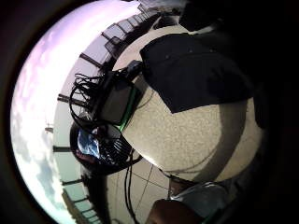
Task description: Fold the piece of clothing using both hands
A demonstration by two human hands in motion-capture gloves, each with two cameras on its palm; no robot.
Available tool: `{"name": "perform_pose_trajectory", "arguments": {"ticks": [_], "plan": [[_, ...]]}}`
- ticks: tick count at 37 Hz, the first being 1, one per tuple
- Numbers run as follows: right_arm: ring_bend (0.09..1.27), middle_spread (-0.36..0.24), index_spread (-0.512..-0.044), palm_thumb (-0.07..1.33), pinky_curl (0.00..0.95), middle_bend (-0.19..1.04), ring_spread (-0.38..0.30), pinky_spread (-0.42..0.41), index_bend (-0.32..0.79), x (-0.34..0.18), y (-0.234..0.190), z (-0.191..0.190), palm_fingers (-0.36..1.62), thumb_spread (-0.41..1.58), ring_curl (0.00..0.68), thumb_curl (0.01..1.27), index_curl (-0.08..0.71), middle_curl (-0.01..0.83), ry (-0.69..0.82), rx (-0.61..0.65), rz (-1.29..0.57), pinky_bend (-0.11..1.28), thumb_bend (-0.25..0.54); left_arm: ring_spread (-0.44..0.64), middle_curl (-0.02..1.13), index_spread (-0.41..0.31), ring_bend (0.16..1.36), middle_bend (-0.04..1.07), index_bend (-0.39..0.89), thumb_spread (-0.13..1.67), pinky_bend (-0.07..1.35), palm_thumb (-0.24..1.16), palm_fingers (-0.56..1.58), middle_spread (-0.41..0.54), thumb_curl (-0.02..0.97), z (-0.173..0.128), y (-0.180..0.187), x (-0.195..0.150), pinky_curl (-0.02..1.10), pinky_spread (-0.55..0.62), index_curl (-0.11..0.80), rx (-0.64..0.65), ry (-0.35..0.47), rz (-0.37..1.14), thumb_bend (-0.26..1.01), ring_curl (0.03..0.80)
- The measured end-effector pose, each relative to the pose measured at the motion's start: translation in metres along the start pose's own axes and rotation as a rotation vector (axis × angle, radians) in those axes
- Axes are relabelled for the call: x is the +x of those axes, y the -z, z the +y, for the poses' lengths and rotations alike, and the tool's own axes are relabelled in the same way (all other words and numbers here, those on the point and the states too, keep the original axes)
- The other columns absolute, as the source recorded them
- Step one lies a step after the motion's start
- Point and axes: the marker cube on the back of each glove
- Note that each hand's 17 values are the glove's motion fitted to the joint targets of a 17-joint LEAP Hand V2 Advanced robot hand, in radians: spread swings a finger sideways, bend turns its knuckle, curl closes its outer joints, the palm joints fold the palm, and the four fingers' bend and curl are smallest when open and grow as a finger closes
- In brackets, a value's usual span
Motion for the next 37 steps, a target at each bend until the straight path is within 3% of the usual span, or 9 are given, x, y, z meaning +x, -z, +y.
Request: {"name": "perform_pose_trajectory", "arguments": {"ticks": [5, 12, 23, 32, 37], "plan": [[0.2, -0.057, -0.296, 0.31, 0.137, 0.18, 0.092, 0.179, 0.2, -0.001, -0.003, -0.001, 0.19, 0.73, 0.056, 0.08, 0.114, 0.08, 0.01, -0.006, 0.002, 0.39, 0.194, 0.18, 0.11, -0.052, 0.53, 0.18, 0.11, 0.69, 0.41, 0.23, 0.37, 0.05, 0.088, -0.004, -0.007, -0.001, 0.15, 0.26, 0.064, -0.01, -0.017, 0.005, 0.12, 0.161], [0.2, -0.066, -0.374, 0.32, 0.194, 0.17, 0.126, 0.235, 0.19, -0.004, -0.001, 0.001, 0.15, 1.02, 0.093, 0.11, 0.179, 0.122, 0.013, 0.008, -0.015, 0.41, 0.184, 0.24, 0.17, -0.061, 0.58, 0.19, 0.11, 0.94, 0.45, 0.23, 0.3, 0.07, 0.135, -0.005, -0.008, -0.005, 0.21, 0.34, 0.103, -0.023, -0.016, 0.026, 0.09, 0.211], [0.21, -0.064, -0.408, 0.33, 0.243, 0.17, 0.156, 0.264, 0.18, -0.015, 0.004, 0.008, 0.12, 1.2, 0.133, 0.16, 0.242, 0.172, 0.047, -0.002, -0.001, 0.42, 0.137, 0.28, 0.23, -0.059, 0.62, 0.2, 0.12, 1.1, 0.48, 0.25, 0.25, 0.083, 0.193, -0.003, -0.001, -0.012, 0.26, 0.39, 0.145, -0.013, -0.017, 0.004, 0.04, 0.239], [0.22, -0.057, -0.414, 0.31, 0.271, 0.17, 0.164, 0.272, 0.17, -0.015, -0.006, 0.011, 0.1, 1.22, 0.158, 0.18, 0.273, 0.2, 0.062, -0.003, 0.011, 0.44, 0.075, 0.3, 0.27, -0.06, 0.63, 0.2, 0.12, 1.14, 0.49, 0.26, 0.23, 0.085, 0.227, 0.002, -0.003, -0.016, 0.29, 0.4, 0.172, -0.02, -0.009, -0.011, 0.0, 0.253], [0.22, -0.053, -0.411, 0.3, 0.288, 0.18, 0.167, 0.274, 0.15, -0.008, -0.023, 0.009, 0.08, 1.2, 0.173, 0.19, 0.277, 0.214, 0.062, 0.002, 0.029, 0.45, 0.033, 0.3, 0.28, -0.06, 0.64, 0.2, 0.12, 1.14, 0.49, 0.28, 0.22, 0.086, 0.245, -0.004, -0.023, -0.017, 0.3, 0.4, 0.183, -0.027, 0.013, -0.053, -0.01, 0.258]]}}
